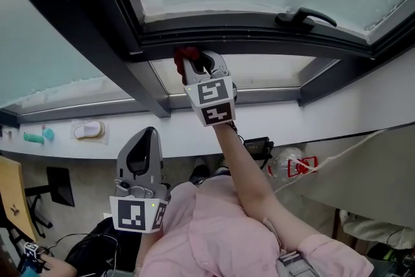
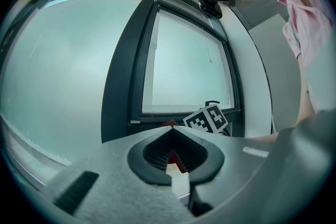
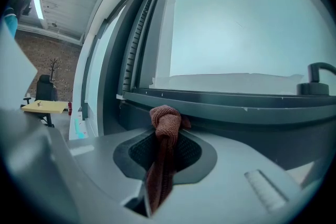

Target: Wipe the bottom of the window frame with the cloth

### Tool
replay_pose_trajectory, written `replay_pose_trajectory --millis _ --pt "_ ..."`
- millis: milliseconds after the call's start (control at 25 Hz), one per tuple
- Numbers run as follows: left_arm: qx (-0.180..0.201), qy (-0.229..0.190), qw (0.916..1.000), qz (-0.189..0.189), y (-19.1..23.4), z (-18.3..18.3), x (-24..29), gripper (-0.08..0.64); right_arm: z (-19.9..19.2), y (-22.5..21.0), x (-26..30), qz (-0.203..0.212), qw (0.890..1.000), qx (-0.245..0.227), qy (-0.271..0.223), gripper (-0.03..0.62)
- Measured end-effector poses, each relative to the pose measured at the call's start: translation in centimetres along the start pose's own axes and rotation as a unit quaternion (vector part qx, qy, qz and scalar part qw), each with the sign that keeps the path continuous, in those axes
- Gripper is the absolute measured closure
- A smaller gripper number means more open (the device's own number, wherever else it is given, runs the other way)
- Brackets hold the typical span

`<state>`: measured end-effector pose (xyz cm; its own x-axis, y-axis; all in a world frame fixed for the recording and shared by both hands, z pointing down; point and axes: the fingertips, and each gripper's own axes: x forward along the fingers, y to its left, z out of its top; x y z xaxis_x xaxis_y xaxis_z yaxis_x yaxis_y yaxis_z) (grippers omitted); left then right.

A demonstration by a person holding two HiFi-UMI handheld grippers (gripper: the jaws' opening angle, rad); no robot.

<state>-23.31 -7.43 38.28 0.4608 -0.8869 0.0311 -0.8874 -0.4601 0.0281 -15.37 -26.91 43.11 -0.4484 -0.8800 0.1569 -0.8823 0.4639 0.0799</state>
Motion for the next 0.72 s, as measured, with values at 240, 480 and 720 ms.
replay_pose_trajectory --millis 240,480,720 --pt "0.001 0.001 1.0000 -0.005 -0.7 0.0 0.2 0.561 -0.5 -1.6 -0.8 -0.016 1.000 0.016 0.000 0.531" --pt "0.004 -0.001 0.9999 -0.010 -1.7 0.2 0.6 0.561 -0.7 -2.8 -1.4 -0.024 1.000 0.018 0.001 0.531" --pt "0.007 0.001 0.9999 -0.007 -2.8 0.2 0.9 0.561 -0.9 -4.6 -2.5 -0.031 0.999 0.027 -0.002 0.531"
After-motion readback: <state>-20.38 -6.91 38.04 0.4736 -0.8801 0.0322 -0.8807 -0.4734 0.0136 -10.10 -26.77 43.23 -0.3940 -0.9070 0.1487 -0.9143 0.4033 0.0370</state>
